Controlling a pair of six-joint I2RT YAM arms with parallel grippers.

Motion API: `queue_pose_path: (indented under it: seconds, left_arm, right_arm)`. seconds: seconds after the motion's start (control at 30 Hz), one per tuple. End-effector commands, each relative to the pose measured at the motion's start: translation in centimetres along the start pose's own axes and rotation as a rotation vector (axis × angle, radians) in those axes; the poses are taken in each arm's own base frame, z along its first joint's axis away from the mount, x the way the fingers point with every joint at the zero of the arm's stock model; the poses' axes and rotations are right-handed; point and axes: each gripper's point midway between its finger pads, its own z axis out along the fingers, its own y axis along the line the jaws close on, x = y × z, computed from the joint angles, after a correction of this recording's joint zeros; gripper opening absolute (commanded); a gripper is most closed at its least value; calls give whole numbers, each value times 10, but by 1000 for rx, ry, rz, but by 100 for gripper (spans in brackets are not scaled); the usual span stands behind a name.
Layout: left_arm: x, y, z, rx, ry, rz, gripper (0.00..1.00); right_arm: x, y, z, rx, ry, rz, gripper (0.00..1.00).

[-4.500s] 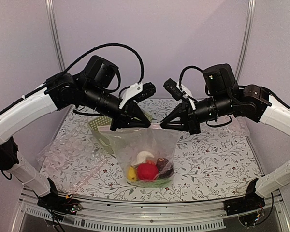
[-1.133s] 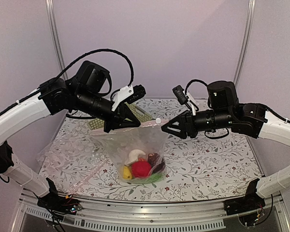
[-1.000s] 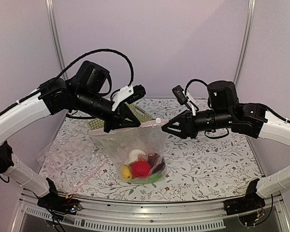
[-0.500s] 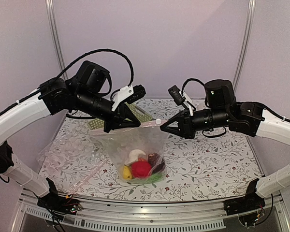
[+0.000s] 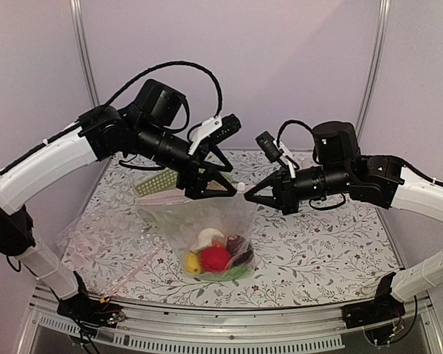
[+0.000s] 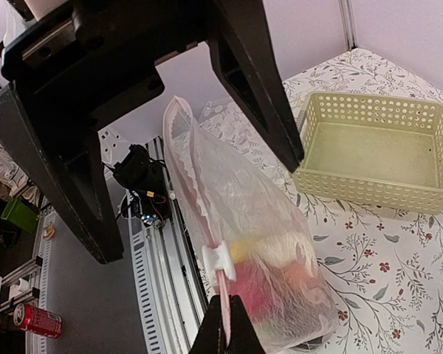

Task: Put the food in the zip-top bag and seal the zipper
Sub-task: Hold the zipper from the zipper food storage bag, then zip the zipper of the food storage bag.

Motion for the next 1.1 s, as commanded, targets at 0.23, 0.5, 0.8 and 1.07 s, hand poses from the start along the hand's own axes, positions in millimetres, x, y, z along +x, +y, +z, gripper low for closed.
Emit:
queue_pose_path:
  seconds: [0.23,0.5,0.8,1.07]
  left_arm:
    - [-5,-7,24,158,11,-54,45]
    - [-3,-8,27,172,15,-57,8]
    - [5,-7,27,157,36,-56,0]
    - [9,1,14,109,41,-52,0]
  right_arm:
    - [-11,7,-3,-14,-19,-48,0]
    - [-11,-1,-3,29,-20,-50,0]
    - [-8,-10,-8,89,-28,-36,0]
    - [-6,-12,-21,126,-35,-38,0]
